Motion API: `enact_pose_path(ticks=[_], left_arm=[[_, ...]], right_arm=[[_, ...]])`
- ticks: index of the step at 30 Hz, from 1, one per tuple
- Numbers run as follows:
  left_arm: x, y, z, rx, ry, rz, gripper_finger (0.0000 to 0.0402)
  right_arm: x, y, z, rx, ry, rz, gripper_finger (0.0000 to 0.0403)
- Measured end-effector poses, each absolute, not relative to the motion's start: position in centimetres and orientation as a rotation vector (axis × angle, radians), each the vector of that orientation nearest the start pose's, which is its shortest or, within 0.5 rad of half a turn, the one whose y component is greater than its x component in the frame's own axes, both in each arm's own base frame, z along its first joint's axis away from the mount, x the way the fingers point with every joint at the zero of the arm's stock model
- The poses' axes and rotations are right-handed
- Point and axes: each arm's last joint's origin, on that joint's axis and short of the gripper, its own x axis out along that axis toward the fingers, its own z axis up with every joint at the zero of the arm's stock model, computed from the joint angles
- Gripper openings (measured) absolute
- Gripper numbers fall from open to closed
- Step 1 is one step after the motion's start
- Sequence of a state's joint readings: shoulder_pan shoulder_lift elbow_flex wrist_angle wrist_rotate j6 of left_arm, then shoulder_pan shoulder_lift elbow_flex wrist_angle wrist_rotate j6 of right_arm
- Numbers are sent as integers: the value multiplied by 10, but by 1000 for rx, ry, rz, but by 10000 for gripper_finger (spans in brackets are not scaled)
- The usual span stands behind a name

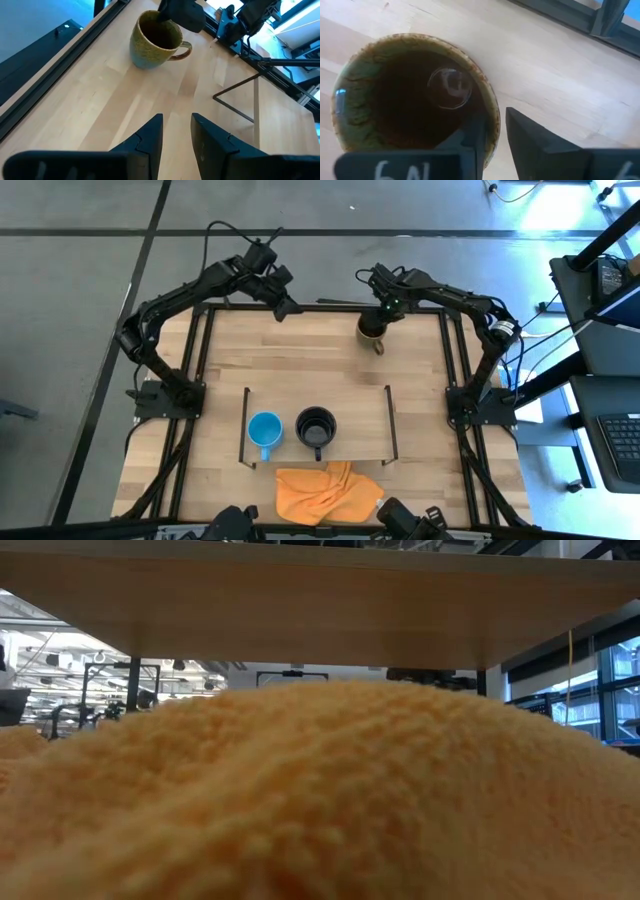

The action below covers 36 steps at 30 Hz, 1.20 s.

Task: Stack small to large cups/mugs on shelf
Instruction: Put the brown mug on the shelf

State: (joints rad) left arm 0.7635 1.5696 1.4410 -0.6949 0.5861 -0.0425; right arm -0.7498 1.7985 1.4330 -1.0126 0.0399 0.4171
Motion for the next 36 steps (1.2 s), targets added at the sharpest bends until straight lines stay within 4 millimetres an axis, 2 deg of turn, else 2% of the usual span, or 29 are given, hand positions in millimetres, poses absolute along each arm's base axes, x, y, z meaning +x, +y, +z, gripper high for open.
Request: enact_pose_path(ticks=[15, 21, 25, 32, 36], left_arm=[[251, 218, 328, -547, 645, 177, 94], [251, 218, 328, -546, 645, 177, 94], [248, 215, 333, -524, 634, 173, 94], [241, 211, 344, -493, 611, 202, 94], [237, 210, 348, -487, 601, 212, 94]], right_arm=[[256, -239, 234, 825, 1164, -924, 76], [254, -238, 230, 829, 1169, -927, 48], [252, -234, 222, 840, 1184, -931, 38], [257, -235, 219, 865, 1170, -909, 67], [259, -233, 223, 900, 1168, -857, 43]])
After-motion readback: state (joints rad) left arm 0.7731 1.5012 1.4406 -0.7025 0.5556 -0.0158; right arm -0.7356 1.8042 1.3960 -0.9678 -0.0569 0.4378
